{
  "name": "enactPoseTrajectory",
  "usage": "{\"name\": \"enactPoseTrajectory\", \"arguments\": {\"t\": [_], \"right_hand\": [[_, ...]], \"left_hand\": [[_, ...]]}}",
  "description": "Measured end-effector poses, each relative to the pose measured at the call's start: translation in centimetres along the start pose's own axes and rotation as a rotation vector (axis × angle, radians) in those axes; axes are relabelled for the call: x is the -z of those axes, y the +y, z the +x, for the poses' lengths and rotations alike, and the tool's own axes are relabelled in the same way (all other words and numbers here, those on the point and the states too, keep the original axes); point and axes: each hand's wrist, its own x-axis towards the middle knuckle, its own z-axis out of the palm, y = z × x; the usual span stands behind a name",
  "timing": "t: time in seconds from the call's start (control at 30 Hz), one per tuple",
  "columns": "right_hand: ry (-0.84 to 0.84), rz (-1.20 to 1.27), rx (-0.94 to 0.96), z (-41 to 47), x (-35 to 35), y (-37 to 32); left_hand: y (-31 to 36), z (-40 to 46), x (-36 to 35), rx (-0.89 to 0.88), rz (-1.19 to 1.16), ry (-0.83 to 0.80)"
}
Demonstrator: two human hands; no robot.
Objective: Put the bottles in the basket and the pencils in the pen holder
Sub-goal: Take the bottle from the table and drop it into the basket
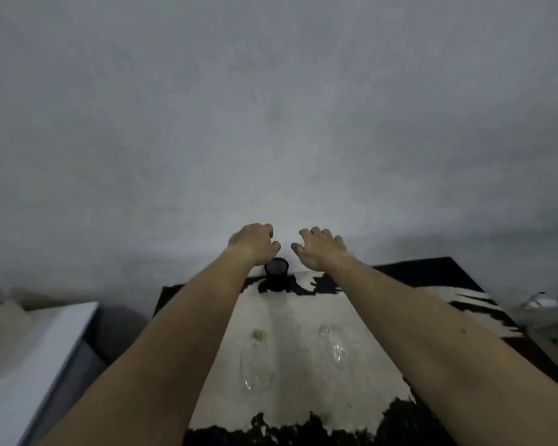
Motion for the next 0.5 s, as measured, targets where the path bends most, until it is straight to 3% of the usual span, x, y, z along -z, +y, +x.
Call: {"name": "enactPoseTrajectory", "arguments": {"t": [0.17,0.5], "right_hand": [[-0.179,0.013,-0.101,-0.2,-9.1,4.2],[-0.375,0.013,-0.260,-1.5,-23.3,10.1]], "left_hand": [[0.9,0.6,-9.3,0.012,-0.076,-0.174],[2.1,-0.4,-25.3,0.058,-0.170,-0.319]]}}
